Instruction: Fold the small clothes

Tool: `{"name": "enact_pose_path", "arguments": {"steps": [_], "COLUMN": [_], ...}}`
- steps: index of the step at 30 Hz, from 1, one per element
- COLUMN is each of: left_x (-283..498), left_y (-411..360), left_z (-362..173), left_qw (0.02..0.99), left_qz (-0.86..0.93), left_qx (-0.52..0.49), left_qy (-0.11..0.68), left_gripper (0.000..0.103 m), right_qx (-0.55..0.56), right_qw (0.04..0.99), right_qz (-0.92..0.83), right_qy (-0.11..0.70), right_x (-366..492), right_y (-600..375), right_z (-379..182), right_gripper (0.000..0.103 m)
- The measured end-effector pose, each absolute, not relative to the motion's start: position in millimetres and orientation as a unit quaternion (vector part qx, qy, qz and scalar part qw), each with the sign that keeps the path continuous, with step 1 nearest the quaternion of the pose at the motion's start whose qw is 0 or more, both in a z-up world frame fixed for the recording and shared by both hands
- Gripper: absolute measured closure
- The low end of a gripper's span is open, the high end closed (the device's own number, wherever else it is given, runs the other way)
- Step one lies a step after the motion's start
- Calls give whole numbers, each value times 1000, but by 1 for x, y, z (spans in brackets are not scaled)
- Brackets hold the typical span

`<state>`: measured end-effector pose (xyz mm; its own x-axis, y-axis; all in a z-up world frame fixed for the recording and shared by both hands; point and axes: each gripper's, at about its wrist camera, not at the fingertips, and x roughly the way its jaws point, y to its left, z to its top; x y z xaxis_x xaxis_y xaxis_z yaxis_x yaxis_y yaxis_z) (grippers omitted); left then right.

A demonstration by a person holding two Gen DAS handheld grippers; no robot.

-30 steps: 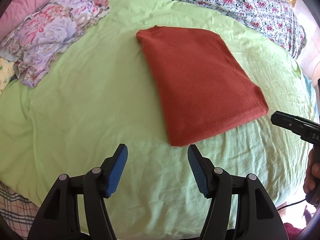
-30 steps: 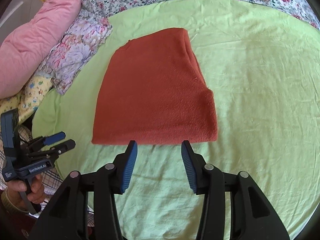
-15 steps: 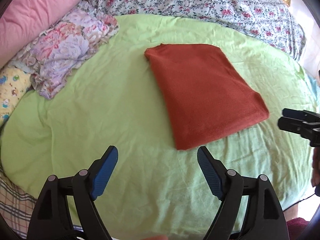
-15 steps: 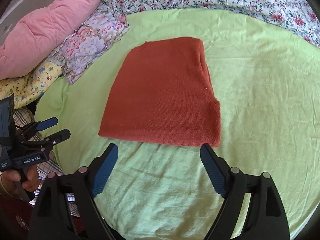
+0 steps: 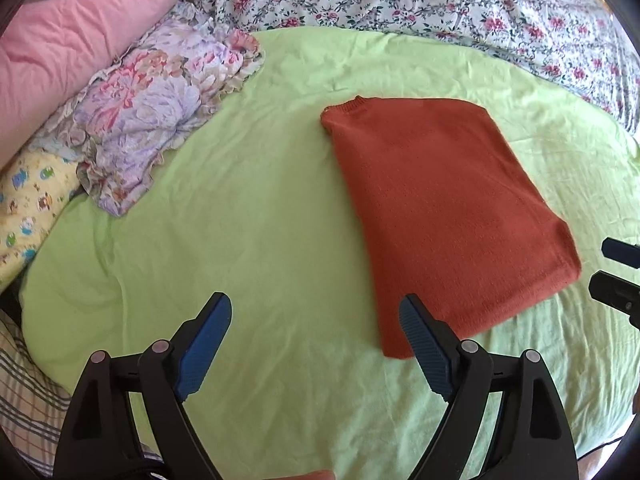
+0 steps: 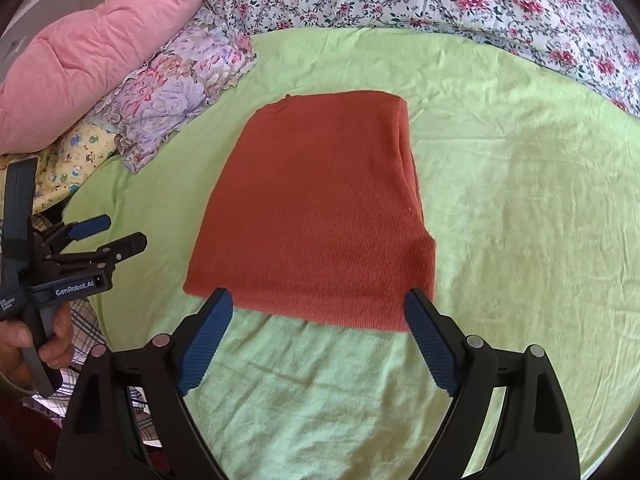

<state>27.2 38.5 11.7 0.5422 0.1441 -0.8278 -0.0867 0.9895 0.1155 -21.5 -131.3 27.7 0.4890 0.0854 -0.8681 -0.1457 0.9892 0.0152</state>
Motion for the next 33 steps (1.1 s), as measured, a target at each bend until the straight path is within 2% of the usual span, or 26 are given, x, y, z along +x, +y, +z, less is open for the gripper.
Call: {"name": "enact_pose_path", "arguments": {"steps": [33], "left_x": [85], "left_y": [20], "left_z": [1], "left_qw": [871], "left_qz": [62], "left_qx": [14], "left_qy": [487], "left_gripper": [12], "right_qx": [-46], "right_qw": [851], "right_qz": [84], "right_qy": [517], "right_x": [39], "right_y": [-134], "right_z": [11], "right_gripper": [12]}}
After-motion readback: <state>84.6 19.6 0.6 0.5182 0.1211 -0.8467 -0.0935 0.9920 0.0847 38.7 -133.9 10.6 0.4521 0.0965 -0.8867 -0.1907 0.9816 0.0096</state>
